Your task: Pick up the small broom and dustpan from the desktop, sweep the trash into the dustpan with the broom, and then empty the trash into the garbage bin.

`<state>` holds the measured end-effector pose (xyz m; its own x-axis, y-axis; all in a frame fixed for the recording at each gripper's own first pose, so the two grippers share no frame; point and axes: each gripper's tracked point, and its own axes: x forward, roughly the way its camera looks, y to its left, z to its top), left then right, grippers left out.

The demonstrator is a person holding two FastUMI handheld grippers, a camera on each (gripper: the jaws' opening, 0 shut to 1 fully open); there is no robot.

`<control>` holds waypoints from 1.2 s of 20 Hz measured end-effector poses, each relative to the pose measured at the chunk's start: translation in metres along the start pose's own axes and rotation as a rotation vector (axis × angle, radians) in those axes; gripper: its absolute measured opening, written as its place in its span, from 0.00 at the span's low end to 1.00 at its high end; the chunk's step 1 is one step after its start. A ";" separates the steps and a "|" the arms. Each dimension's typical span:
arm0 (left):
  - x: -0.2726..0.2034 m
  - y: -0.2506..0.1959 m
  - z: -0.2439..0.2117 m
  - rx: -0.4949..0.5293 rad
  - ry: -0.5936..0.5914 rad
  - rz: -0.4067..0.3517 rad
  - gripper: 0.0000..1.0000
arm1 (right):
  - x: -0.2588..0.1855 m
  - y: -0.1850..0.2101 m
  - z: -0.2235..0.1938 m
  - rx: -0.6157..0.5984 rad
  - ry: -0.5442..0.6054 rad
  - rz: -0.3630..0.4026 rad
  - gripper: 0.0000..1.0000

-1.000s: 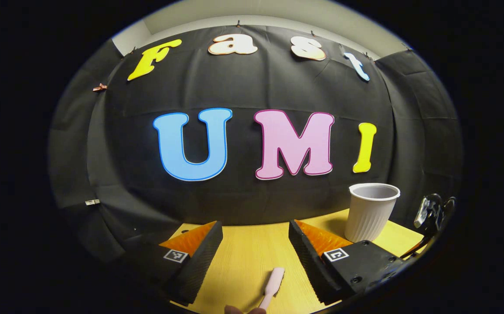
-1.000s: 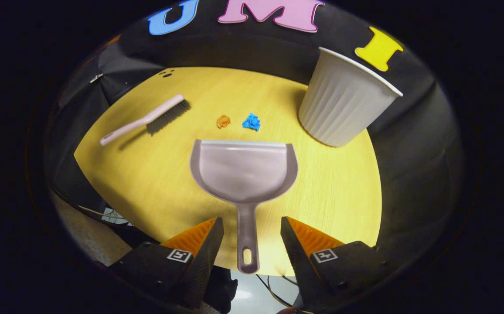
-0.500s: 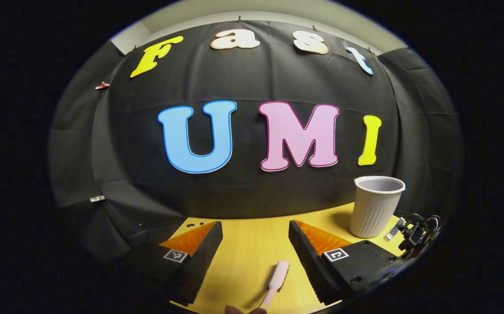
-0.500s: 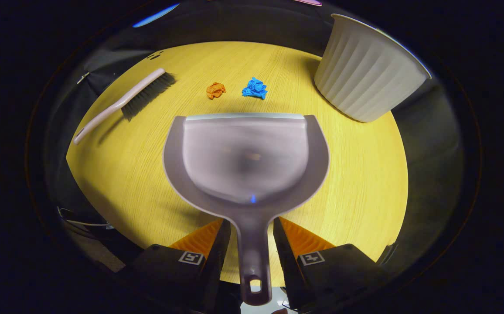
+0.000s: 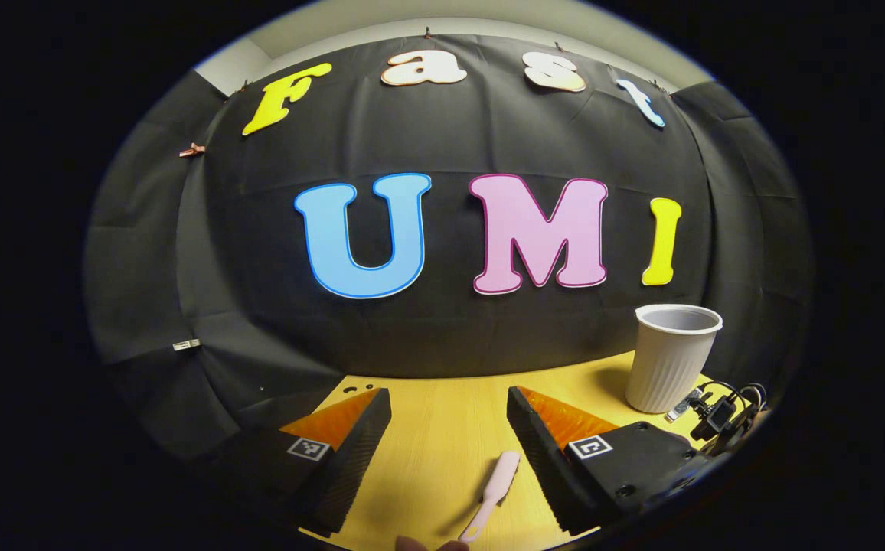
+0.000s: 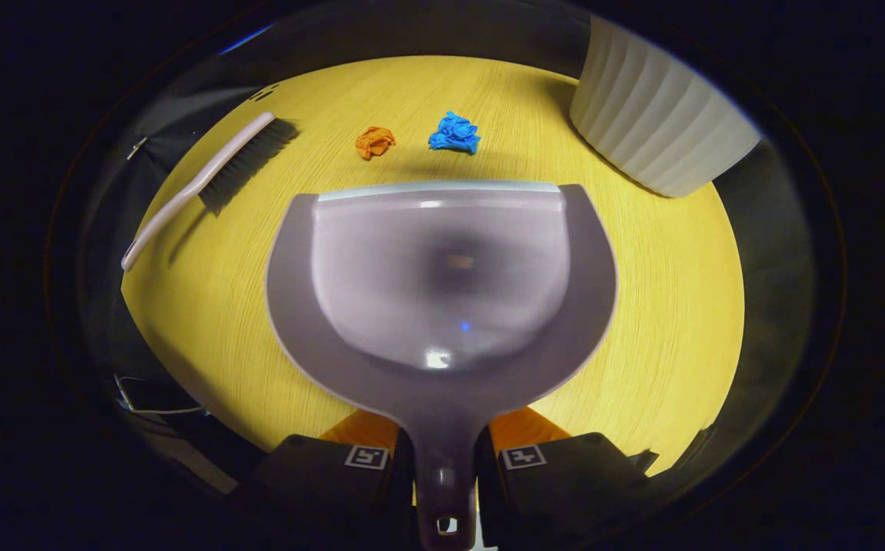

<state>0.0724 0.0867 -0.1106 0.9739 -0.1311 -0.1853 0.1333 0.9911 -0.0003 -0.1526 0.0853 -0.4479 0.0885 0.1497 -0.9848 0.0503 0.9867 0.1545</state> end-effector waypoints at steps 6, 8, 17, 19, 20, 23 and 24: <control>0.005 -0.006 -0.032 0.013 0.082 -0.036 0.97 | -0.005 0.000 0.000 0.000 -0.041 -0.006 0.40; 0.011 -0.015 -0.060 0.000 0.174 -0.095 0.97 | -0.010 -0.002 -0.001 -0.031 -0.069 -0.018 0.35; 0.031 -0.060 -0.222 0.032 0.699 -0.307 0.95 | -0.043 -0.022 -0.014 -0.003 -0.123 -0.050 0.35; 0.037 -0.065 -0.252 0.054 0.785 -0.316 0.94 | -0.045 -0.027 -0.019 -0.013 -0.123 -0.064 0.39; 0.041 -0.070 -0.262 0.062 0.814 -0.324 0.93 | -0.047 -0.027 -0.022 -0.022 -0.121 -0.064 0.39; 0.055 -0.080 -0.288 0.088 0.875 -0.335 0.89 | -0.052 -0.027 -0.029 -0.044 -0.115 -0.066 0.35; 0.060 -0.080 -0.295 0.102 0.894 -0.335 0.88 | -0.053 -0.027 -0.031 -0.045 -0.113 -0.066 0.39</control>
<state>0.0661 0.0065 -0.4114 0.3872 -0.2984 -0.8724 0.4357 0.8931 -0.1121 -0.1895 0.0530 -0.4022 0.1977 0.0790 -0.9771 0.0155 0.9964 0.0837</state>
